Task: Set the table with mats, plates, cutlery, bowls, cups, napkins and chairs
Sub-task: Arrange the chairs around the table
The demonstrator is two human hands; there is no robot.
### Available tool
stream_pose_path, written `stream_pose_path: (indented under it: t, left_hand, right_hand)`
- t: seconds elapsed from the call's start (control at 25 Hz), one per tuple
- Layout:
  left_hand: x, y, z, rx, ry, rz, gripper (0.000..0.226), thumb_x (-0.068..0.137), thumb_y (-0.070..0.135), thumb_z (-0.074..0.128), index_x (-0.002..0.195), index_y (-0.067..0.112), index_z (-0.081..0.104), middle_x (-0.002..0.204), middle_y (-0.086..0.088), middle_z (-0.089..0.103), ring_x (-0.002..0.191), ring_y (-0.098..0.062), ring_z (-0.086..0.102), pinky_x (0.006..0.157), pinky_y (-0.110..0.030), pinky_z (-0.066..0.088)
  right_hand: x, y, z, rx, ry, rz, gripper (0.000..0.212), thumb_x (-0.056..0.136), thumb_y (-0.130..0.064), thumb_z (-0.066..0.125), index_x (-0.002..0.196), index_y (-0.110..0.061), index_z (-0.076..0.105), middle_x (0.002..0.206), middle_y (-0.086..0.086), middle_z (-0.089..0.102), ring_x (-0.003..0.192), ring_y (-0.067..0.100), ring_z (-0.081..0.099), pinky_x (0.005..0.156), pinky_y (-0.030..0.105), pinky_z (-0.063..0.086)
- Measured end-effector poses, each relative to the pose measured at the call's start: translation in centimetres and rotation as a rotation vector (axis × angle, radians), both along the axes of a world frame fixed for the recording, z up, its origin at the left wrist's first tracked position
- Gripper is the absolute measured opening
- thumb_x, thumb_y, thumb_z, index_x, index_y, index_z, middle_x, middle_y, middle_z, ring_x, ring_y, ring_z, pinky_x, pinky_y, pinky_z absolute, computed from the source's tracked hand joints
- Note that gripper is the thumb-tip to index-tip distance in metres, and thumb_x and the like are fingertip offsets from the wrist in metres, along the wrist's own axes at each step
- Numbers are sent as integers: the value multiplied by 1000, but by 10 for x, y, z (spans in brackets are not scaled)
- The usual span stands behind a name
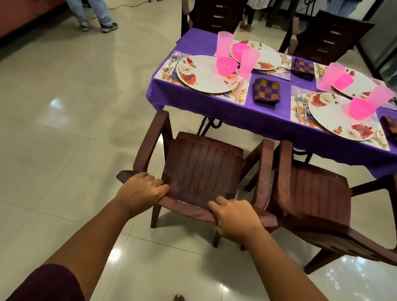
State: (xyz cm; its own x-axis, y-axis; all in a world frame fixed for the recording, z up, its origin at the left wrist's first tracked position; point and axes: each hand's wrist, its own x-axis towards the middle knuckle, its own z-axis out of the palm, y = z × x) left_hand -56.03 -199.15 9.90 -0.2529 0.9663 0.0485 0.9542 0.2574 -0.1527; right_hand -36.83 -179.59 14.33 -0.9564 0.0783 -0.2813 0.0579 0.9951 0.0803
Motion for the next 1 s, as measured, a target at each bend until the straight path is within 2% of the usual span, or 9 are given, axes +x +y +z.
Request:
stream_pose_path:
  t: [0.12, 0.28, 0.44, 0.56, 0.64, 0.72, 0.84, 0.92, 1.0]
  left_hand:
    - [-11, 8, 1, 20, 68, 101, 22, 71, 8, 80, 90, 14, 70, 76, -7, 70, 69, -29, 67, 89, -49, 53]
    - [-20, 15, 1, 50, 112, 207, 36, 63, 7, 86, 92, 13, 67, 76, -9, 66, 73, -31, 65, 91, -56, 49]
    - [-27, 21, -2, 105, 79, 202, 59, 61, 1, 85, 113, 12, 60, 93, -11, 62, 94, -34, 62, 102, -64, 35]
    - [-28, 22, -4, 142, 76, 218, 92, 50, -5, 85, 133, 15, 49, 114, -15, 60, 119, -36, 52, 110, -63, 19]
    - [-25, 11, -8, 144, -1, 257, 105, 46, -5, 85, 138, 17, 40, 130, -17, 54, 131, -38, 40, 111, -60, 11]
    - [-19, -6, -11, 154, -66, 280, 98, 56, 0, 82, 141, 19, 37, 140, -15, 47, 138, -38, 30, 110, -61, 13]
    - [-19, -13, -17, 119, -141, 247, 92, 64, 9, 76, 145, 20, 31, 149, -15, 34, 142, -40, 23, 110, -62, 13]
    - [-24, -9, -14, 115, -126, 221, 92, 67, 16, 75, 145, 20, 27, 151, -15, 28, 142, -41, 21, 111, -63, 11]
    - [-27, -9, -15, 58, -148, 209, 94, 67, 22, 74, 146, 22, 23, 152, -14, 23, 142, -40, 20, 112, -63, 5]
  right_hand:
    - [-15, 5, -2, -1, 9, -10, 35, 91, -27, 47, 126, -21, 47, 117, 5, 55, 95, 30, 63, 67, 36, 46]
    - [-34, 12, -7, 11, 13, -18, 38, 92, -28, 46, 129, -20, 46, 121, 6, 54, 98, 31, 63, 67, 36, 44]
    - [-38, 19, -9, 54, 25, -45, 39, 94, -27, 43, 133, -22, 44, 123, 4, 53, 99, 29, 62, 67, 35, 44]
    - [-41, 15, -16, 105, 75, -168, 42, 96, -30, 46, 137, -22, 42, 126, 6, 54, 111, 31, 56, 87, 40, 44]
    - [-32, -3, -23, 133, 166, -360, 49, 90, -32, 60, 136, -21, 46, 124, 8, 57, 114, 33, 54, 97, 49, 42]
    - [-17, -26, -37, 141, 226, -451, 69, 79, -40, 74, 139, -19, 47, 126, 10, 59, 121, 35, 53, 105, 56, 35]
    - [-3, -41, -51, 146, 220, -481, 88, 76, -42, 74, 149, -18, 32, 146, 16, 46, 140, 38, 35, 115, 54, 9]
    - [-7, -37, -47, 181, 219, -523, 95, 74, -44, 73, 153, -21, 24, 153, 16, 35, 146, 39, 20, 116, 51, 0]
    - [-9, -40, -42, 186, 125, -543, 96, 78, -46, 66, 155, -25, 12, 159, 13, 24, 149, 36, 6, 117, 50, -5]
